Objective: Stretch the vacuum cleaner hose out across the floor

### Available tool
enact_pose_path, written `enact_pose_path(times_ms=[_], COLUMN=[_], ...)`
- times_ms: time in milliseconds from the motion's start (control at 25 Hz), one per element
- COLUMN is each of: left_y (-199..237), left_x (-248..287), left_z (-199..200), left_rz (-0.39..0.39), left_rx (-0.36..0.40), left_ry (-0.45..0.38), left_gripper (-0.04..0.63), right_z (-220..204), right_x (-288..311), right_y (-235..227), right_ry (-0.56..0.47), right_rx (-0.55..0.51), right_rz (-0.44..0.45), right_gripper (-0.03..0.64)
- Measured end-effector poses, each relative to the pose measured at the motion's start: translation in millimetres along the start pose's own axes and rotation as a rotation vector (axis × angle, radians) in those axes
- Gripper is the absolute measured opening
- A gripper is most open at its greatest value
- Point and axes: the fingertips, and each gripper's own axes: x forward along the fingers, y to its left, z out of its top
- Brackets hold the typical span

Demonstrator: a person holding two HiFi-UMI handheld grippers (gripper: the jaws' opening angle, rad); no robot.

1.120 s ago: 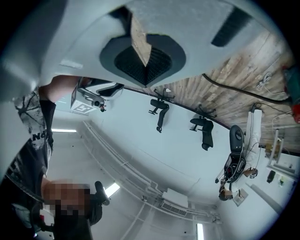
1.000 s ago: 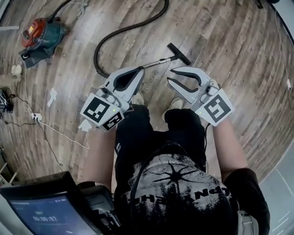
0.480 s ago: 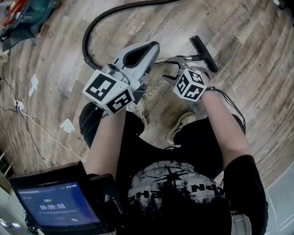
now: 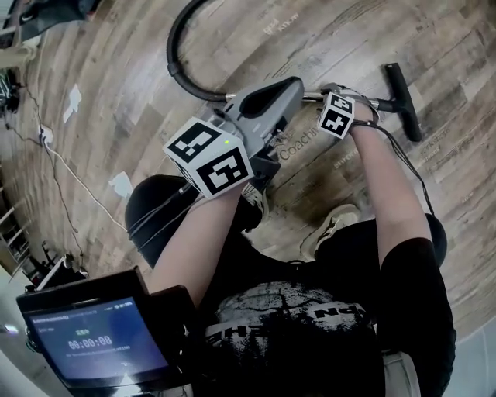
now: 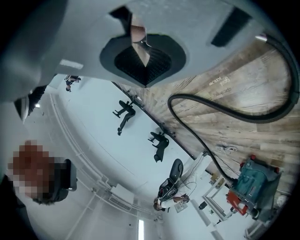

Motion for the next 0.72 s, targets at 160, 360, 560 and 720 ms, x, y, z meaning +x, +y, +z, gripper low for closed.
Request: enact_pose_path(times_ms=[160, 360, 560, 720], left_y=[29, 31, 29, 55], left_x=[-9, -10, -4, -6], left_z=[-10, -12, -9, -20], left_rz=[0.059, 0.067, 0.054, 0.121], left_rx=[-0.112, -0.081, -0.067, -0.143], left_ry=[-0.01, 0.006, 0.012, 0.004], left_gripper=[0.002, 0.002, 0.002, 0.002], right_z=[-5, -7, -6, -7], right_x=[19, 16, 15, 13], right_y=[-8, -6, -3, 2], right_ry=[0.056, 0.082, 0.119, 0.138], right_rx=[-0.033, -0.058, -0.113, -0.119], right_rz=[-0.025, -0.045, -0.045, -0.019], right_gripper=[0.194, 0.187, 0.178, 0.176])
